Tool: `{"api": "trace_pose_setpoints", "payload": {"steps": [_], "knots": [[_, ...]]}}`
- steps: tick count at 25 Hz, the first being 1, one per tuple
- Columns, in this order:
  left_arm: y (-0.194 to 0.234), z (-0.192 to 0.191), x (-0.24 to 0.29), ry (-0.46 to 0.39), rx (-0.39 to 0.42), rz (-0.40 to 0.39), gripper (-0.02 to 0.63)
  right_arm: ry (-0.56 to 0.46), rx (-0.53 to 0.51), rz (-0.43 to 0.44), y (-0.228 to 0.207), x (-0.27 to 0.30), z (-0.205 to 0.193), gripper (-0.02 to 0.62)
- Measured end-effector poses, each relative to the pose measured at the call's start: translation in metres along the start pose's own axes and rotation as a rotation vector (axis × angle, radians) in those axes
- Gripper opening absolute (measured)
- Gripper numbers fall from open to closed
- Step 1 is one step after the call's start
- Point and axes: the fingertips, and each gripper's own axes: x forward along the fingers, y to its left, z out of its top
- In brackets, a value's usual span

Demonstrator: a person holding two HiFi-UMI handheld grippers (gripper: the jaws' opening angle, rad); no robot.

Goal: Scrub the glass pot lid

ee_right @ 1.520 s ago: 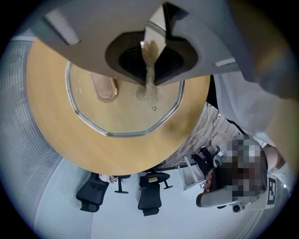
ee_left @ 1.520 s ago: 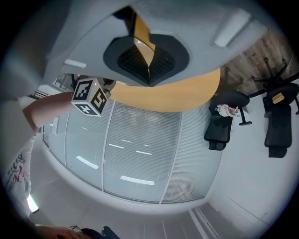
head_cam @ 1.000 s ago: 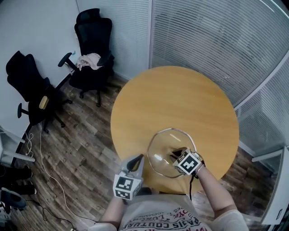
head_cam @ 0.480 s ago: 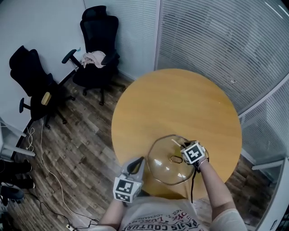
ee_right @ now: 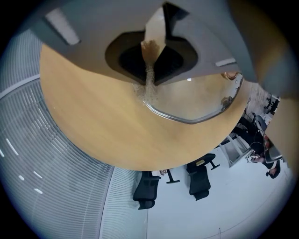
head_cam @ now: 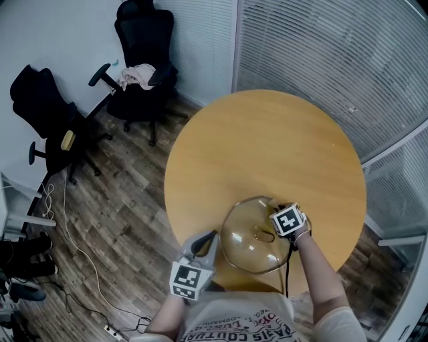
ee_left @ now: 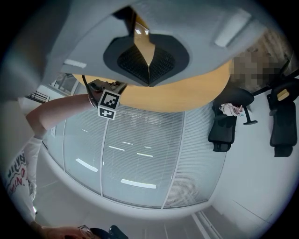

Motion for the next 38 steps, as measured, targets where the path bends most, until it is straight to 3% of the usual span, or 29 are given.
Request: {"api": "trace_pose_setpoints", "payload": {"steps": [6,13,17,38], "knots": [[0.006,-0.004,0.003,0.015,0.0,-0.004,0.009,-0.047,-0.109,-0.035,0.003,0.0,0.029,0.054],[0.019,-0.004,-0.009,0.009,-0.014,0.014,0.009,-0.011,-0.141,-0.014,0.025,0.003,0.041,0.054],[0.024,-0.006,-0.014,0.006,-0.022,0.027,0.009,-0.022,-0.22,-0.012,0.04,0.005,0.056,0.054],[0.044,-0.015,-0.063,-0.026,-0.039,0.111,0.008,-0.012,-0.462,0.048,0.133,0.009,0.07,0.054]]}}
